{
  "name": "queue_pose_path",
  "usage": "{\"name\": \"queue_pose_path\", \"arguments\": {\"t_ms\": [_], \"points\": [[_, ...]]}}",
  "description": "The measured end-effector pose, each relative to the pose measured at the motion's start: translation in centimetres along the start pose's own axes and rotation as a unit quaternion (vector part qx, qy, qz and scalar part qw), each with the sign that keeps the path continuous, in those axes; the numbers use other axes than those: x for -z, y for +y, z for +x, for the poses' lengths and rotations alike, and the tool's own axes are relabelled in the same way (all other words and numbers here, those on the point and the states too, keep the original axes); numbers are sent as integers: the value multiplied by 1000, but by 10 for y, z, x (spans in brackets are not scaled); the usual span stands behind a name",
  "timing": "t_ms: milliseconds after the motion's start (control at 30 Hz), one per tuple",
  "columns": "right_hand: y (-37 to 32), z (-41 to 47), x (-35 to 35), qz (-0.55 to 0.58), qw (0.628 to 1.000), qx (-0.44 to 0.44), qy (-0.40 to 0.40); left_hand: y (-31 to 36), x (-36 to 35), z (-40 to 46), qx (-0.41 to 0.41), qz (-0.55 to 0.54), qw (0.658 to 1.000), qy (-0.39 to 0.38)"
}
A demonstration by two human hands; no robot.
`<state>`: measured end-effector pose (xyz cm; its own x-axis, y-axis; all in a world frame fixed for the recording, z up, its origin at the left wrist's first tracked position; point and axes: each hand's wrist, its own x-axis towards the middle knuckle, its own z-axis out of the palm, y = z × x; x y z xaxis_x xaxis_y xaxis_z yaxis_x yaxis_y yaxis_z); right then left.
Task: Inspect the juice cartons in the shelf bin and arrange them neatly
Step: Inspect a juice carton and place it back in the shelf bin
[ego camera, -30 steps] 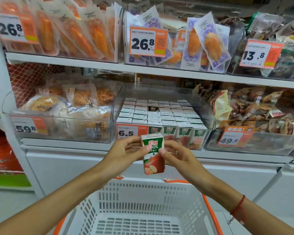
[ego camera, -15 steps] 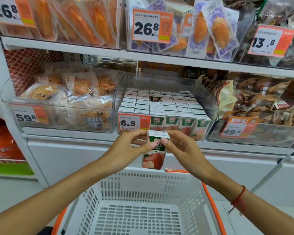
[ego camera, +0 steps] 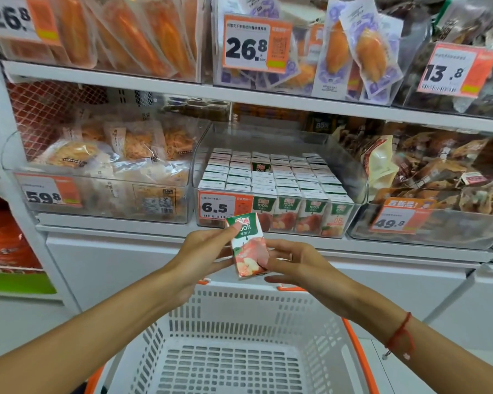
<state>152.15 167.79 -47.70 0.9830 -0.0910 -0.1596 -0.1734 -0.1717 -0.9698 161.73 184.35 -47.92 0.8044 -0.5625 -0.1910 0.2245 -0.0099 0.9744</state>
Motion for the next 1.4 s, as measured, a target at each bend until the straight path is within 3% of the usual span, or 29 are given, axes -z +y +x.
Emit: {"name": "queue_pose_path", "arguments": {"t_ms": [133,267,400,500,633,767,867,1033,1267,1400], "points": [[1,0,-5,-30,997,9,76,-5,-4,2,-21,54,998,19],[7,0,-10,-172,967,39,185,-13,-8,4,-47,103,993,45],[10,-1,-12,-249,941,88,209,-11,-13,2,-44,73,996,18],[9,-2,-13,-274,934,112,198,-9,-14,1,-32,89,995,5],[2,-1,-5,-154,972,99,150,-4,-4,0,-15,99,994,-39],[-6,0,3,-86,977,96,169,5,-4,-3,13,127,985,-118],[-8,-2,6,-67,982,86,156,8,-8,-5,25,131,982,-135],[-7,-5,11,-53,992,47,102,6,-11,-7,24,122,984,-129],[1,-6,21,-23,999,1,34,2,-13,-3,-2,95,995,-42],[3,-4,25,8,1000,-20,5,2,-12,-3,-15,100,994,-37]]}}
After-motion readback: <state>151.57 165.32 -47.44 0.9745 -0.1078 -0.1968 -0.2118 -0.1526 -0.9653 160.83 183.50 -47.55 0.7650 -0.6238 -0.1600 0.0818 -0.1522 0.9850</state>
